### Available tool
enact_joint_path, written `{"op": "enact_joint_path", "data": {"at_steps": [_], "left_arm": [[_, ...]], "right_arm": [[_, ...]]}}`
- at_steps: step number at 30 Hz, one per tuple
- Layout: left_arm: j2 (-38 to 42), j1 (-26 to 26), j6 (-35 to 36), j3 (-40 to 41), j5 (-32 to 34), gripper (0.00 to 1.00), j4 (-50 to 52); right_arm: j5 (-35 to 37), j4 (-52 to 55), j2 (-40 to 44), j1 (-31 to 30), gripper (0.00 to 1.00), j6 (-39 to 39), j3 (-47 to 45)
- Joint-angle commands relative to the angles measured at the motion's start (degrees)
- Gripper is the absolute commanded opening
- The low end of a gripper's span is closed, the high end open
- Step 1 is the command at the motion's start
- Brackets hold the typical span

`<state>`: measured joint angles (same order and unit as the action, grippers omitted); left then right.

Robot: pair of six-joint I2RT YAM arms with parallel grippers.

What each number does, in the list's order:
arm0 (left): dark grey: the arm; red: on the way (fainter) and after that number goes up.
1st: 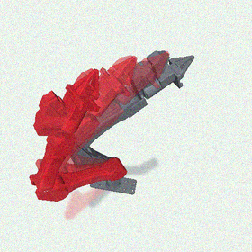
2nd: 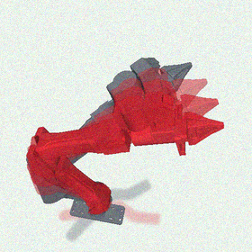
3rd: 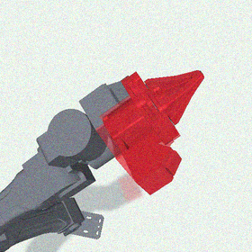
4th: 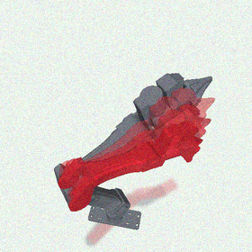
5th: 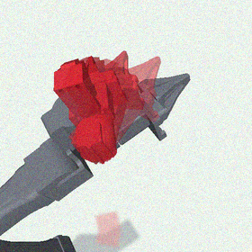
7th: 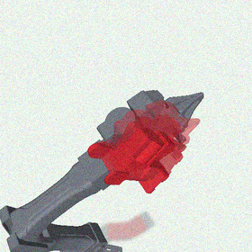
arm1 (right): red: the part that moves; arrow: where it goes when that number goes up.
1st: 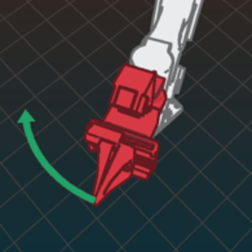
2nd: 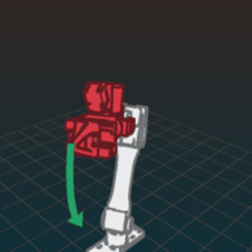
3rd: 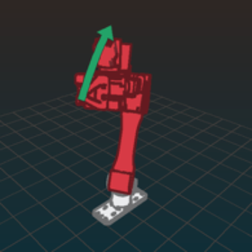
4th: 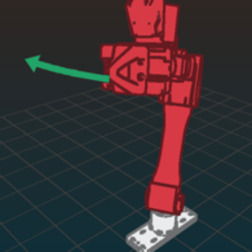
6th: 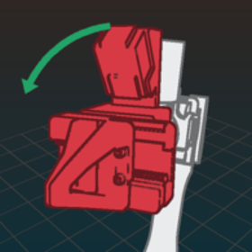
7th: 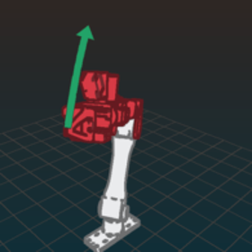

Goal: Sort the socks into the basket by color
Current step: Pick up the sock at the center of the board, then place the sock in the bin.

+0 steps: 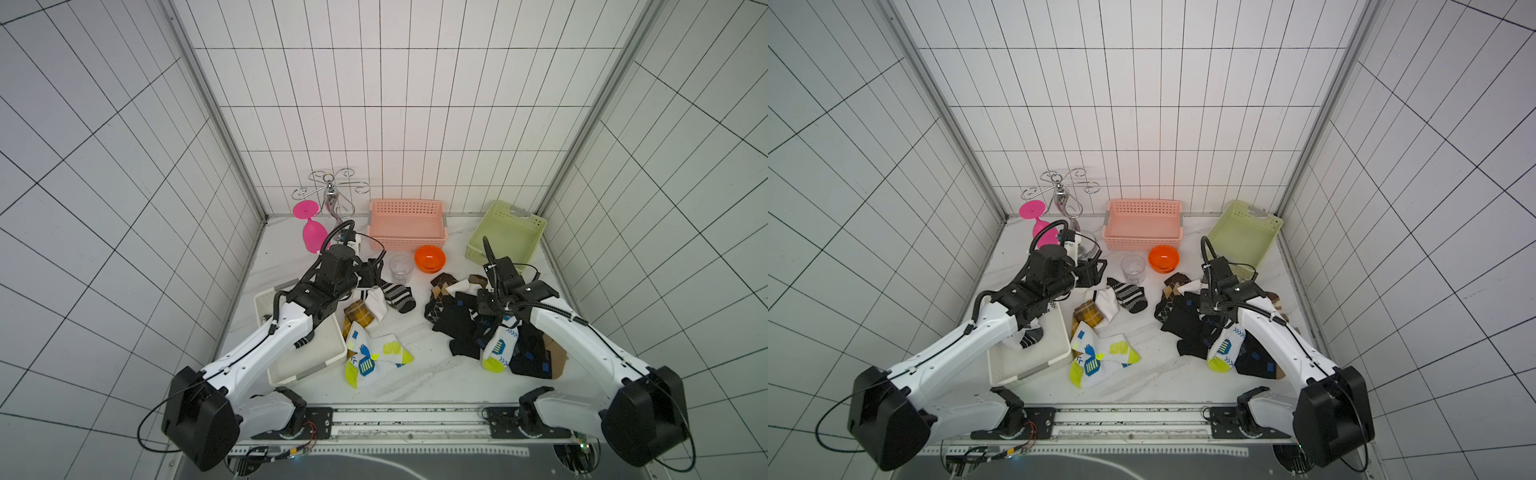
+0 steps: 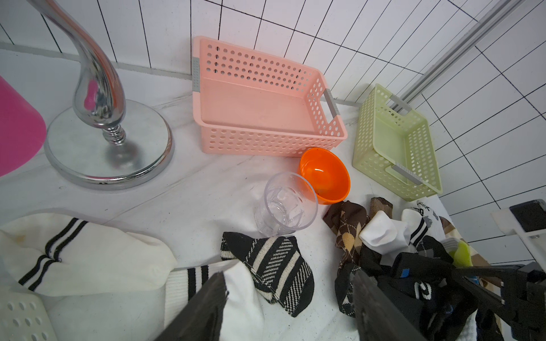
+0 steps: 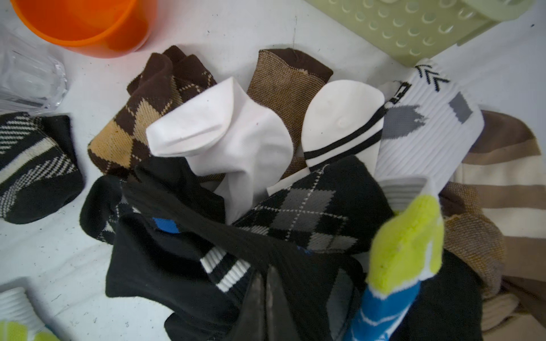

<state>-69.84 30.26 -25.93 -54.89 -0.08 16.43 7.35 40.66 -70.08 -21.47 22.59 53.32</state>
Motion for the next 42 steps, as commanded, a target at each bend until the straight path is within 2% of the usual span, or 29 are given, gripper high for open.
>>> {"op": "enact_joint_path", "data": {"at_steps": [1,14,21,35,42], "left_arm": [[-0.4,-0.2,-0.2,0.2,-0.5,0.69,-1.7],[-0.3,-0.1,0.0,0.7,-0.8,0.69,-1.9],[0.2,-0.1,0.4,0.8,-0.8,0.69,-1.8],[1.6,-0.2,1.1,1.1,-0.6,0.69,-1.2],[2.1,-0.2,1.6,0.7,-1.2,0.69,-0.7]], "right_arm": [[-1.9,1.5,2.2,-0.6,0.0,-0.4,9.1],[-8.3,-1.0,6.9,-0.6,0.0,-0.1,18.3],[-11.2,-3.1,6.5,-0.6,0.0,1.2,24.4],[-5.0,-10.2,-1.5,0.2,0.0,-0.4,37.4],[-3.4,-20.1,-7.6,8.2,0.0,-1.7,38.5]]}}
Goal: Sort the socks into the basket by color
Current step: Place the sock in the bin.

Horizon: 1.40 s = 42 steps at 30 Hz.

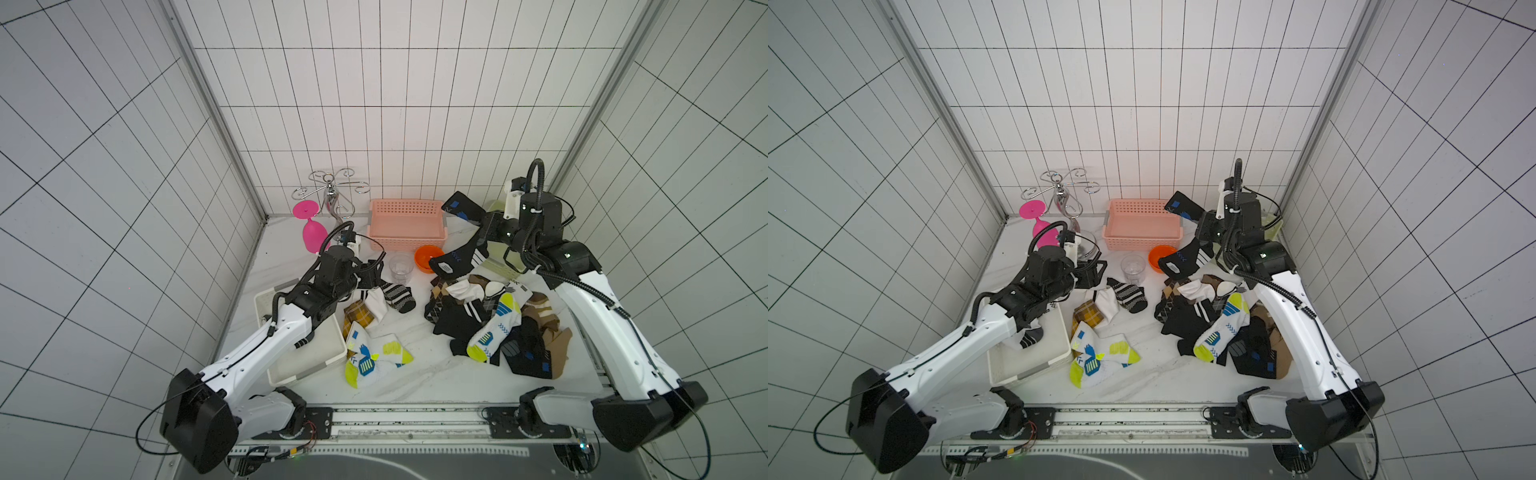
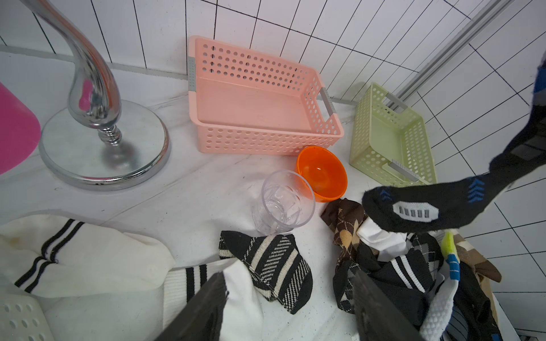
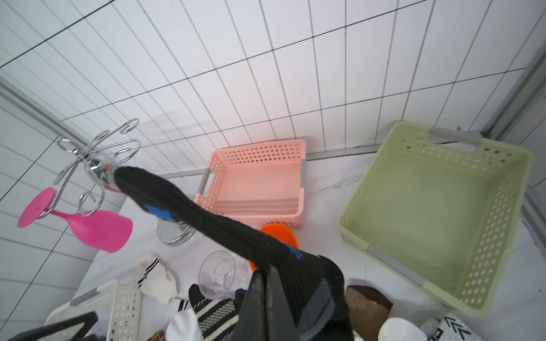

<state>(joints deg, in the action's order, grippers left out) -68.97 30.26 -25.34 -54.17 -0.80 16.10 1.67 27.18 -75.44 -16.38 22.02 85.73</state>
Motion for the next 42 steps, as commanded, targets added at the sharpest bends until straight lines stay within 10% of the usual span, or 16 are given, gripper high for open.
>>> {"op": "enact_joint_path", "data": {"at_steps": [1,16,31,42], "left_arm": [[1.2,-0.2,1.1,-0.1,-0.4,0.69,-0.3],[0.9,-0.4,3.3,-2.5,0.2,0.69,1.7],[-3.3,-1.6,3.1,-4.5,-2.8,0.69,0.6],[-5.2,-2.3,2.1,-4.4,-3.6,0.69,-0.4]], "right_arm": [[2.9,-7.9,-3.3,4.0,0.0,-1.5,6.3],[7.7,-19.4,-20.9,13.3,0.0,-4.0,19.2],[19.0,-37.7,-27.0,13.3,0.0,-9.9,12.0],[10.3,-33.3,-29.1,13.3,0.0,-4.5,-4.7]]}}
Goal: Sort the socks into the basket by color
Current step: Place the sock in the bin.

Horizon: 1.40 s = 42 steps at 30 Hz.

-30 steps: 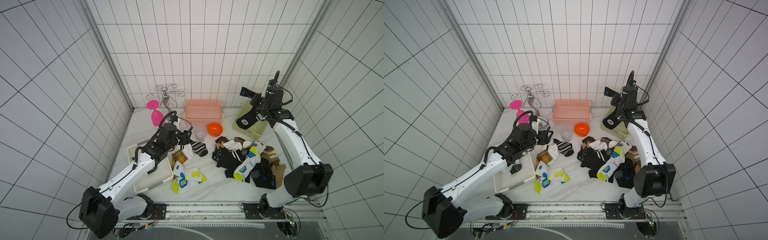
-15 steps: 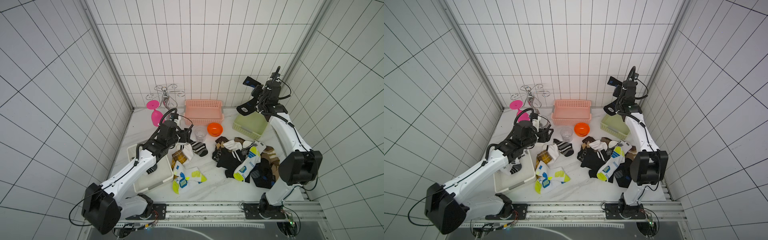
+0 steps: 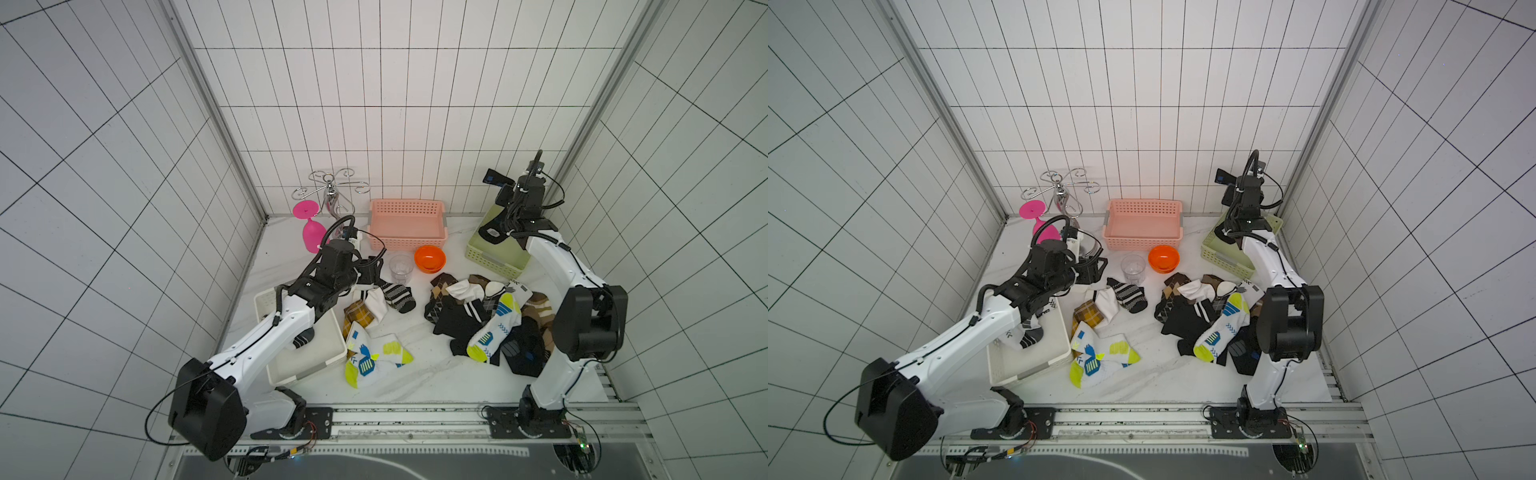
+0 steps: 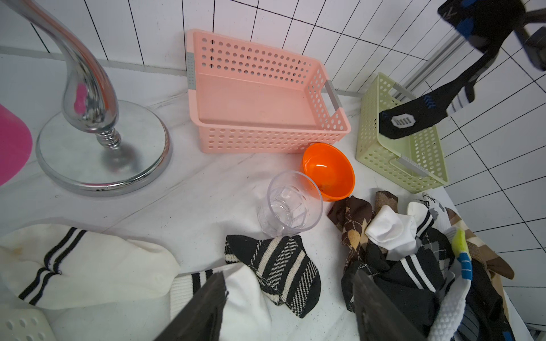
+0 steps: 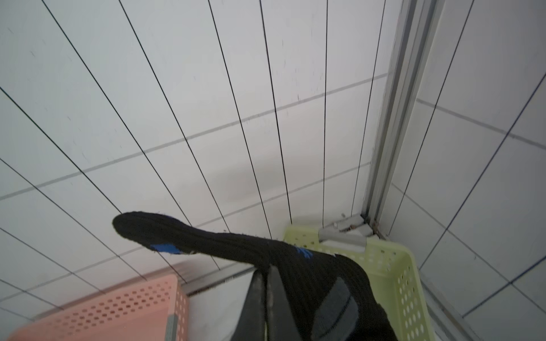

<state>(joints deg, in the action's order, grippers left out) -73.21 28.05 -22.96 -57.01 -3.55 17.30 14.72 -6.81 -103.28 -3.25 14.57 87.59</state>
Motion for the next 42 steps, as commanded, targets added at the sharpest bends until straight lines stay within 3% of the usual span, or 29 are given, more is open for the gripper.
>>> {"op": "enact_joint_path", "data": {"at_steps": [1,6,13,24,34,40,42], "left_arm": [[-1.1,-0.2,-0.3,-1.5,-1.0,0.69,-1.6],[-1.5,-0.1,-0.8,-1.4,-1.5,0.69,-1.7],[-1.9,-0.1,-1.6,-1.1,-2.4,0.69,-1.9],[-2.9,0.9,-0.6,-1.3,-1.0,0.69,0.2],[-3.2,2.2,0.3,-0.5,2.1,0.74,4.1],[-4.6,3.5,-0.6,-1.3,4.8,0.78,10.2],[-5.6,3.8,-1.0,-1.9,4.7,0.78,13.4]], "right_arm": [[-3.0,0.6,-1.3,0.3,0.0,3.9,-8.0],[-1.5,3.6,-2.5,1.6,0.0,7.1,-11.2],[1.5,12.0,-8.7,4.4,0.0,8.9,-6.2],[-4.3,18.1,-15.0,5.7,0.0,7.1,1.5],[-6.7,19.7,-9.2,3.9,0.61,6.1,2.2],[-8.3,24.0,-4.8,0.0,0.9,6.4,2.7],[-9.5,25.5,-2.7,-1.5,0.92,6.7,1.8]]}}
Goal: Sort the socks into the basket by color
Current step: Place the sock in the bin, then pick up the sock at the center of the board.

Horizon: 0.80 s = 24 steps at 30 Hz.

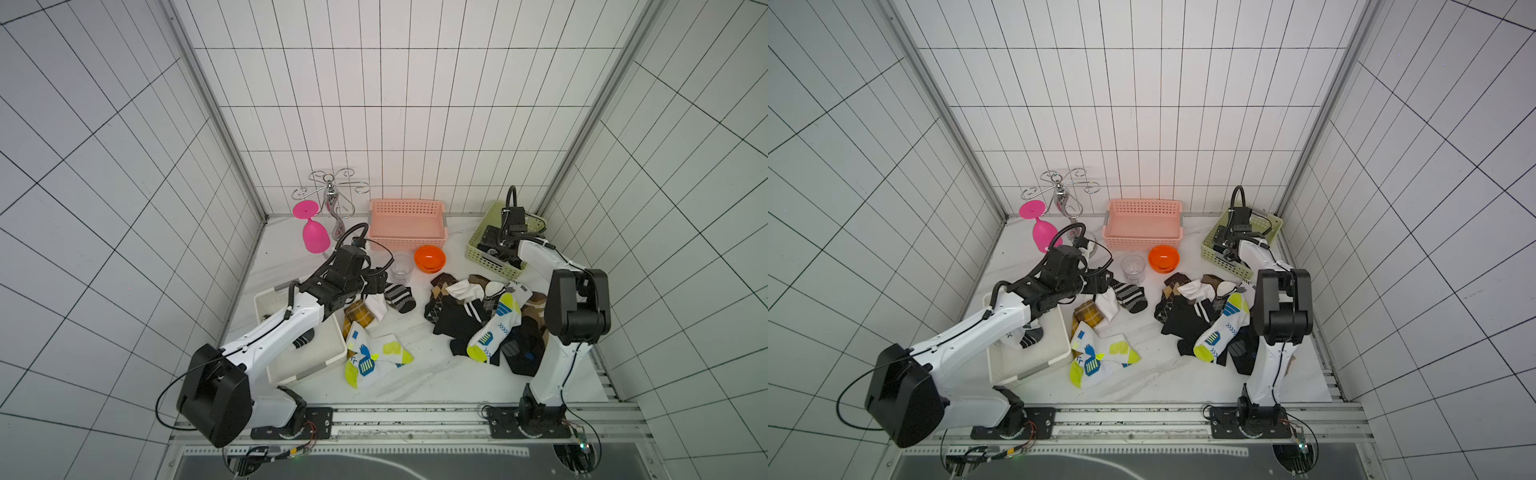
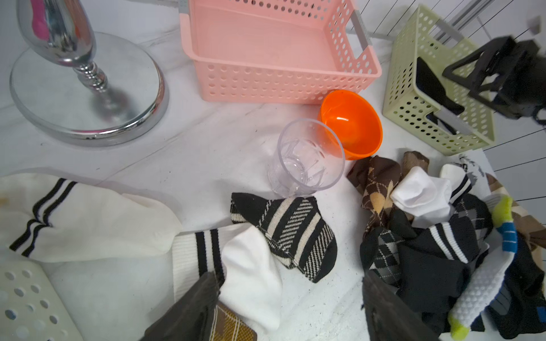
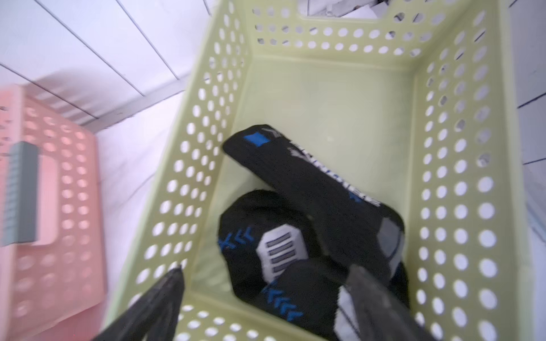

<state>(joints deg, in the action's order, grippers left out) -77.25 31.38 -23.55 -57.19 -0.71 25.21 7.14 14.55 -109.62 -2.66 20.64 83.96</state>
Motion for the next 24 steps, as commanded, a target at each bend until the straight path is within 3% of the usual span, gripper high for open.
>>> {"op": "enact_joint_path", "data": {"at_steps": [1,3,4,11,18,24], "left_arm": [[-2.0,0.7,-0.6,-1.8,1.9,0.78,6.7],[-2.7,1.8,-1.2,-1.5,2.6,0.78,8.6],[-2.9,2.5,-1.4,-1.2,2.9,0.78,9.2],[-2.8,9.9,-2.5,0.5,4.7,0.77,12.5],[-2.6,19.6,-5.8,4.4,6.8,0.78,14.2],[-5.9,27.4,-8.0,5.9,8.4,0.81,14.6]], "right_arm": [[-2.2,4.4,5.1,-3.0,0.92,0.5,4.4],[-2.7,4.7,7.8,-5.0,0.93,0.3,2.5],[-3.3,5.2,9.3,-5.9,0.99,0.3,1.6],[-4.7,7.6,19.7,-11.5,0.99,-0.2,-6.6],[-5.6,9.6,28.5,-11.7,1.0,-0.8,-12.9],[-7.8,10.8,31.2,-11.0,1.0,-1.3,-13.7]]}}
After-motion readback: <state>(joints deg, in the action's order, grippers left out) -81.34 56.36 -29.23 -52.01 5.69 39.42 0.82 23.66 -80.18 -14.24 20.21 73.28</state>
